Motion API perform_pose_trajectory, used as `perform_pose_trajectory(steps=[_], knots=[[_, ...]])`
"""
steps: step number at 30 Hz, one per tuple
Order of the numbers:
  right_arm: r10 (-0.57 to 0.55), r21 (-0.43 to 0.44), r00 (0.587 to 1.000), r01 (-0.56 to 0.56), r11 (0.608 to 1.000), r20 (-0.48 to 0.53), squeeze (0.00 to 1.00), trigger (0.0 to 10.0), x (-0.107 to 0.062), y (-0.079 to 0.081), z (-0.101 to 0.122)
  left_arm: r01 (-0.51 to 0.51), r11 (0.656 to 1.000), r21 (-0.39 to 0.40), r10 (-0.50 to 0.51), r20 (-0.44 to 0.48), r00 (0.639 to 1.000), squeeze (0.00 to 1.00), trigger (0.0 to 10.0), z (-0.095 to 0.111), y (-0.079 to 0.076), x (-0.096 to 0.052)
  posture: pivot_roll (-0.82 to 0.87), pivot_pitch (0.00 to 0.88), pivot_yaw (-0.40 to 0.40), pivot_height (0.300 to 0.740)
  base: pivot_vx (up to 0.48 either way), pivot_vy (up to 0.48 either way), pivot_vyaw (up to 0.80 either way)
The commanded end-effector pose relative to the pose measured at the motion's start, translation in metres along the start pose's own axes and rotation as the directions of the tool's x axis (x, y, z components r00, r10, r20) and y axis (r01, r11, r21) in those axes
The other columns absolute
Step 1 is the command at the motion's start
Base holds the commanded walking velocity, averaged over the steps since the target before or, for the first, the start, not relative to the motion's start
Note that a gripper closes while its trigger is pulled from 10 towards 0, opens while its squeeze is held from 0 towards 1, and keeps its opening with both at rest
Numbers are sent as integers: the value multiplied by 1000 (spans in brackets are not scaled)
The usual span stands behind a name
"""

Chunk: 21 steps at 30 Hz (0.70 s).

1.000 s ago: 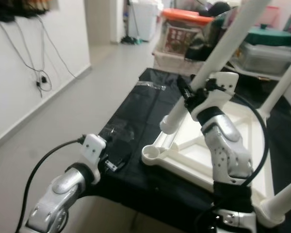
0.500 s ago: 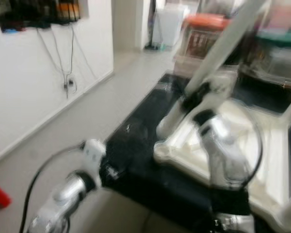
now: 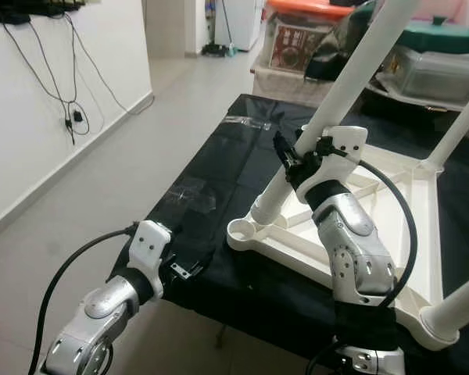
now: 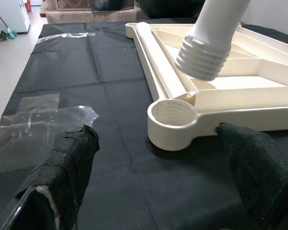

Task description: Building children table

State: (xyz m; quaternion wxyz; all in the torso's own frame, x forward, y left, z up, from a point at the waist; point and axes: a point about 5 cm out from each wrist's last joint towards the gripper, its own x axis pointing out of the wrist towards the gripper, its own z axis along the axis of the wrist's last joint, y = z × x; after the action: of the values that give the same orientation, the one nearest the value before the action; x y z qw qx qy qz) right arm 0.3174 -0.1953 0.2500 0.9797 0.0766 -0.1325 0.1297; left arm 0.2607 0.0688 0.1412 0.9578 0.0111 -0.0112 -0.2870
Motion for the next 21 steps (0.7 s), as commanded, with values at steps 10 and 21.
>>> perform_pose_trajectory(steps=[10,21], knots=[[66,0,998,-66,998,-1,0,10000,9,3,1,-39,998,-40,38,-4,999,0,10000,0,8,3,41,0,-73,740,0,0,0],[148,13,987,-147,989,-65,0,10000,50,-27,8,105,989,-104,-104,14,994,0,10000,9,-17,-8,72,50,-94,740,0,0,0]])
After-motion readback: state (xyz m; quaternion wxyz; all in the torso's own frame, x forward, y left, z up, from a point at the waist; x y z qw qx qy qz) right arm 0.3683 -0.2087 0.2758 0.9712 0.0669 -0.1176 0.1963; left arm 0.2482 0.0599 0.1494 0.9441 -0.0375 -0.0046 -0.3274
